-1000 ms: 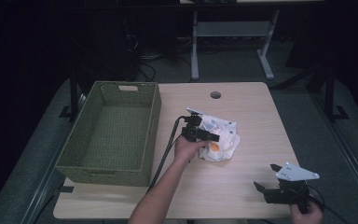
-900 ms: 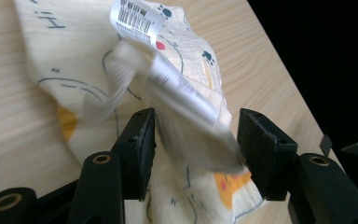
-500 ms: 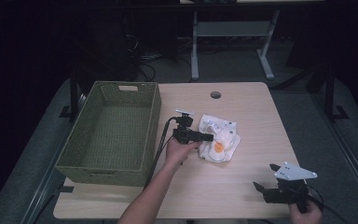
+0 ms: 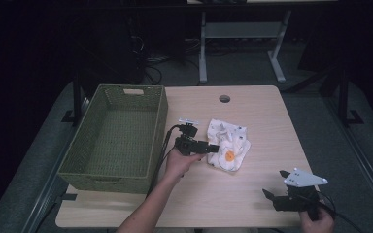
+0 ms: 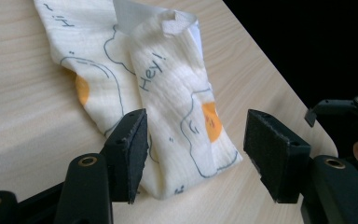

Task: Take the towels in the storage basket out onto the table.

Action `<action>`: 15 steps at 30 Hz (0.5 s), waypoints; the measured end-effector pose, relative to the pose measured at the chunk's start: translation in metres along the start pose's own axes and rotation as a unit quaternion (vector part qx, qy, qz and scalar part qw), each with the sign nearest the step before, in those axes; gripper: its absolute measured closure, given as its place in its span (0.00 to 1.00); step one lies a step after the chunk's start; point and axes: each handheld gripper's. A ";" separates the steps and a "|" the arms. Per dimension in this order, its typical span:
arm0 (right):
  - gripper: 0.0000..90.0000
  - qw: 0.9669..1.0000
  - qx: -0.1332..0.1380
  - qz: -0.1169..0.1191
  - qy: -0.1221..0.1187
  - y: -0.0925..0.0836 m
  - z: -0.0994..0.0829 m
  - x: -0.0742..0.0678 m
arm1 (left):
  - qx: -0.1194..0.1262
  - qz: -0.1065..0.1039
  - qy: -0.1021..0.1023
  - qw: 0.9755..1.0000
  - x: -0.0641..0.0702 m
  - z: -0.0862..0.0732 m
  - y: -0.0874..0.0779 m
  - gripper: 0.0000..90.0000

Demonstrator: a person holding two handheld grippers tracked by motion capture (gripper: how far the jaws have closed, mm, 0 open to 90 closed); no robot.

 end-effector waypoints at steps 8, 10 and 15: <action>0.15 1.000 -0.003 -0.001 -0.003 0.002 0.001 -0.001 | 0.001 0.001 0.022 1.000 0.003 -0.009 -0.011 0.43; 0.16 1.000 -0.006 0.000 -0.004 0.003 0.001 -0.001 | 0.000 -0.005 0.027 1.000 0.005 -0.011 -0.012 0.43; 0.15 1.000 -0.008 0.001 -0.005 0.003 0.001 -0.002 | -0.004 -0.003 0.047 0.999 0.010 -0.020 -0.014 0.43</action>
Point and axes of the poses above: each handheld gripper's, and its own axes: y roughly forward along the jaws, z roughly out of its top, x roughly to its right, and after that the axes turned 2 degrees about -x, right-handed
